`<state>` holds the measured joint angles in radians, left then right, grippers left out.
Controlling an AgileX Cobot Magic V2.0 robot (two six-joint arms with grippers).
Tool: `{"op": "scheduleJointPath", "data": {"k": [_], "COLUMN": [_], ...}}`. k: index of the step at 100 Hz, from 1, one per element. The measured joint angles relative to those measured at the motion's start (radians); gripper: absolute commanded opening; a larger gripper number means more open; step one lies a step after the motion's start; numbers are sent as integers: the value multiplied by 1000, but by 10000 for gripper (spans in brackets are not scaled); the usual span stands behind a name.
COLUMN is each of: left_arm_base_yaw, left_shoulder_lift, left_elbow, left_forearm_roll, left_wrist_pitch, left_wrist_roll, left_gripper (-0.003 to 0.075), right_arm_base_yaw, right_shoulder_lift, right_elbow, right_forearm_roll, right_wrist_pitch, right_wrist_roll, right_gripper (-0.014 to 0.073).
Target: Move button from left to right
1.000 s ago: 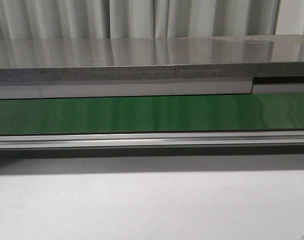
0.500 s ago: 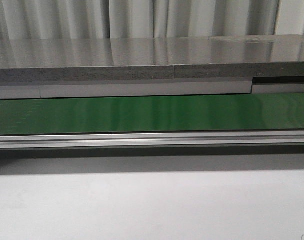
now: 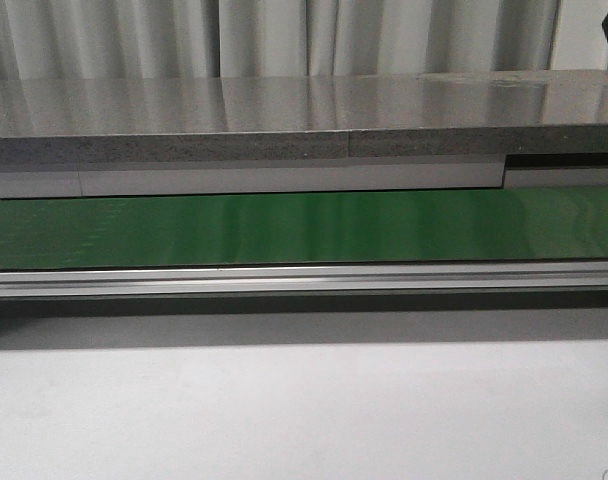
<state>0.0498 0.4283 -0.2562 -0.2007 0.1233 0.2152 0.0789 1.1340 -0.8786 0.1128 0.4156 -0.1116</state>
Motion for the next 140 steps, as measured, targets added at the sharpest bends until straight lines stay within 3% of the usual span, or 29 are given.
{"op": "scheduleJointPath", "data": {"k": [53, 74, 90, 116, 140], "left_arm_base_yaw": [0, 0, 0, 0, 0], "left_shoulder_lift": [0, 0, 0, 0, 0], "left_elbow": [0, 0, 0, 0, 0], "left_forearm_roll": [0, 0, 0, 0, 0], "left_wrist_pitch": [0, 0, 0, 0, 0], "left_wrist_roll": [0, 0, 0, 0, 0], "left_gripper": [-20, -20, -20, -20, -20], "right_arm_base_yaw": [2, 2, 2, 2, 2], "right_shoulder_lift": [-630, -792, -811, -811, -811], "right_elbow": [388, 467, 479, 481, 481], "right_forearm_roll": [7, 7, 7, 7, 7], "right_wrist_pitch": [-94, -90, -84, -84, -84], "right_wrist_roll": [0, 0, 0, 0, 0], "right_gripper": [547, 485, 365, -70, -67]}}
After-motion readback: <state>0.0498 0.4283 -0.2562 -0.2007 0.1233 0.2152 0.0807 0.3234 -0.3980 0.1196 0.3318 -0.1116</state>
